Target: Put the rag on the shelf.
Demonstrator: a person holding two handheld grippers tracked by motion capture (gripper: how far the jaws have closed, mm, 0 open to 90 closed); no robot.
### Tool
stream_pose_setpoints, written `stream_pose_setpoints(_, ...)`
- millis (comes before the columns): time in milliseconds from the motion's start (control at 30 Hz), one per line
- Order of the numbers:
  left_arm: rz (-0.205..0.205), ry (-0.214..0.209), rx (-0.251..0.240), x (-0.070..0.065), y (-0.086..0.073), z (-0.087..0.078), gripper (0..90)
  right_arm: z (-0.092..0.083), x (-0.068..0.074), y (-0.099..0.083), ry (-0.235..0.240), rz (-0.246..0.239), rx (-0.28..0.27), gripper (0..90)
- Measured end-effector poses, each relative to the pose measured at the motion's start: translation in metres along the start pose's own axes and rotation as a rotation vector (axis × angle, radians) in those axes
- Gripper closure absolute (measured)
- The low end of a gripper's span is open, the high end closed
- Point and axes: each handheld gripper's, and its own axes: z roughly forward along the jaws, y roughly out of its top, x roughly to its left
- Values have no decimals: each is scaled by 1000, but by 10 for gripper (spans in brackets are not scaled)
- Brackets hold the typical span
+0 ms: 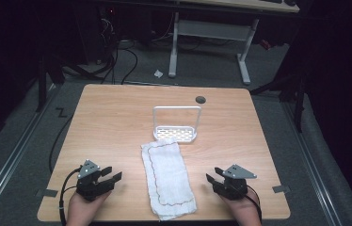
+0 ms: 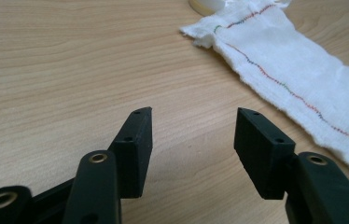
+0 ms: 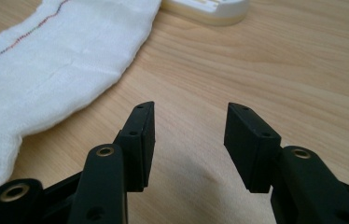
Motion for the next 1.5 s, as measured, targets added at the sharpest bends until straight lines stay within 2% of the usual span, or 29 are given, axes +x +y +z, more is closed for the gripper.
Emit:
stream_pose_setpoints(67, -11, -13, -14, -1, 2, 0, 464, -1, 0, -2, -6, -1, 5, 534)
stream_pose_setpoints(200, 6, -11, -16, -3, 3, 3, 460, -3, -2, -4, -12, 6, 2, 534)
stream_pose_setpoints(433, -30, -33, -8, 0, 2, 4, 483, -5, -6, -5, -9, 28, -4, 539)
stream_pose_setpoints(533, -23, -40, -8, -1, 2, 4, 535, -3, -7, -5, 0, 33, 0, 543)
stream_pose_setpoints(567, -16, -45, -12, -3, 2, 4, 605, -3, -7, -5, 0, 34, 0, 543)
stream_pose_setpoints(633, -9, -49, -10, -5, 3, 4, 675, -3, -6, -5, 0, 30, -2, 550)
stream_pose_setpoints(667, -7, -60, 9, -10, 6, 10, 720, -4, -6, -5, -2, 26, -6, 558)
stream_pose_setpoints(733, -21, -97, 30, -16, 10, 16, 753, -4, -6, -5, 2, 24, -8, 575)
stream_pose_setpoints(767, -21, -97, 30, -16, 10, 16, 777, -4, -6, -5, 6, 24, -7, 580)
stream_pose_setpoints(800, -4, -108, 41, -27, 16, 24, 794, -4, -6, -5, 10, 20, -8, 589)
stream_pose_setpoints(833, 9, -108, 46, -32, 19, 28, 807, -4, -6, -5, 13, 18, -10, 590)
stream_pose_setpoints(900, 60, -102, 63, -49, 29, 41, 830, -4, -6, -5, 16, 15, -11, 591)
stream_pose_setpoints(967, 111, -104, 60, -64, 36, 53, 845, -4, -6, -5, 18, 14, -6, 592)
stream_pose_setpoints(1000, 111, -104, 60, -64, 36, 53, 853, -4, -6, -5, 18, 14, -6, 592)
stream_pose_setpoints(1033, 145, -119, 64, -79, 41, 65, 863, -4, -5, -6, 22, 11, -1, 596)
stream_pose_setpoints(1067, 166, -116, 72, -85, 41, 70, 873, -5, -5, -7, 21, 10, -1, 596)
stream_pose_setpoints(1100, 166, -116, 72, -85, 41, 70, 883, -5, -5, -7, 21, 10, -1, 596)
stream_pose_setpoints(1133, 190, -103, 100, -95, 38, 80, 892, -4, -5, -7, 22, 12, -1, 612)
stream_pose_setpoints(1233, 242, -72, 163, -102, 31, 90, 900, -2, -4, -5, 48, 33, -9, 665)
stream_pose_setpoints(1300, 244, -67, 160, -103, 30, 90, 900, 1, -2, -1, 71, 48, -15, 704)
stream_pose_setpoints(1433, 238, -92, 163, -100, 30, 90, 899, 13, 10, 16, 92, 15, 1, 803)
stream_pose_setpoints(1467, 231, -96, 160, -99, 30, 90, 899, 21, 14, 23, 90, -16, 9, 830)
stream_pose_setpoints(1500, 227, -100, 158, -98, 30, 90, 898, 28, 17, 29, 105, -20, 15, 845)
